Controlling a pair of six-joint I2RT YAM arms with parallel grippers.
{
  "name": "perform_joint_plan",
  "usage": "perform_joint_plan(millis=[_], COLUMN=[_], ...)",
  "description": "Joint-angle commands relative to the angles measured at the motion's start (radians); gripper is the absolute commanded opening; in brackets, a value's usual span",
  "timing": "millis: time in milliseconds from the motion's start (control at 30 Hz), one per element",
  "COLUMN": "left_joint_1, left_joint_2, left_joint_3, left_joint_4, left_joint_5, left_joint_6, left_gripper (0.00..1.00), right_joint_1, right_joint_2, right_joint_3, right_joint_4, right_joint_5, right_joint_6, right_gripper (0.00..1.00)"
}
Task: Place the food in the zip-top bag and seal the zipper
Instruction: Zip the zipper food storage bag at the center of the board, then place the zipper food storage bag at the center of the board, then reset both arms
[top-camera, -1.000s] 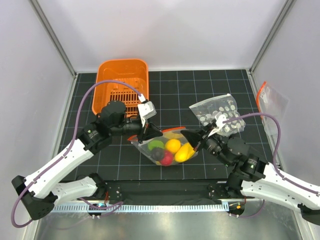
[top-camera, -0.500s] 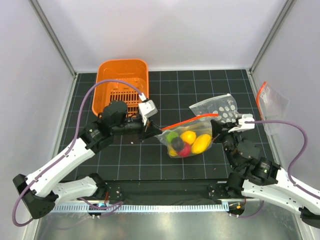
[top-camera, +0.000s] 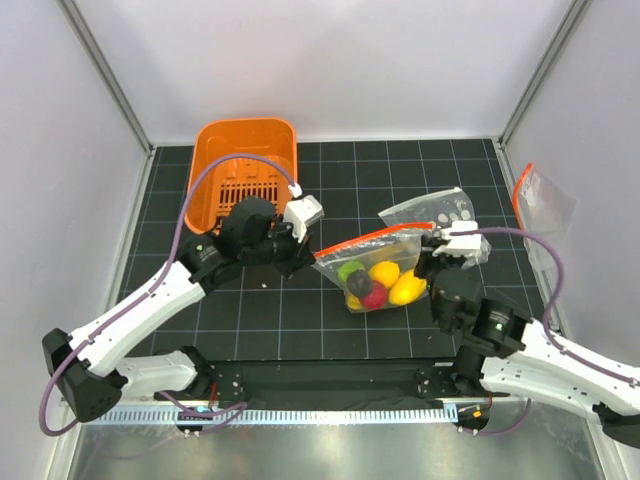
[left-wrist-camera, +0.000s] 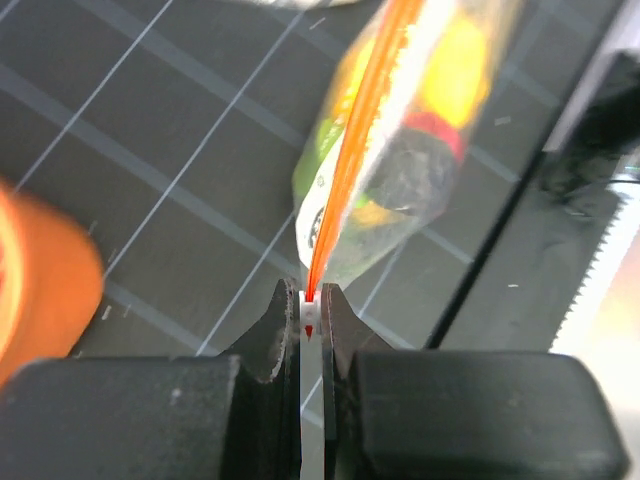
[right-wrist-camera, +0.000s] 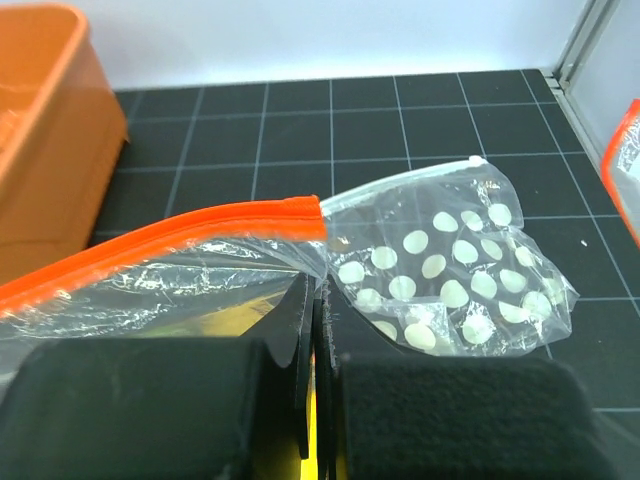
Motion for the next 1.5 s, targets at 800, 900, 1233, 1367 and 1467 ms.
perform_joint_plan(millis=[800, 900, 1233, 1367, 1467], left_joint_1=[0.118, 0.122, 0.122, 0.124, 0.122], left_joint_2=[-0.147, -0.154, -0.433, -0.53, -0.591], left_joint_3=[0.067, 0.09, -0.004, -0.076, -0.159], left_joint_4=[-0.397, -0.4, -0.251, -0.219, -0.177], left_joint_5=[-0.723, -0.723, -0.568, -0.554, -0.558], left_joint_6=[-0.267, -0.269, -0.25, -0.258, -0.255], left_gripper=[0.13, 0.72, 1.0, 1.0, 1.0], right_joint_1=[-0.32, -0.326, -0.326, -0.326, -0.326], right_joint_2=[0.747, 0.788, 0.494, 0.336, 0.232], right_joint_3=[0.42, 0.503, 0.39, 0.284, 0.171], right_joint_4=[0.207, 0.106, 0.012, -0.022, -0.034], right_joint_5=[-0.665, -0.686, -0.602, -0.546, -0.511], right_joint_6=[0.101, 0.103, 0.074, 0.071, 0.071], right_gripper=[0.46, 0.8, 0.95, 1.0, 1.0])
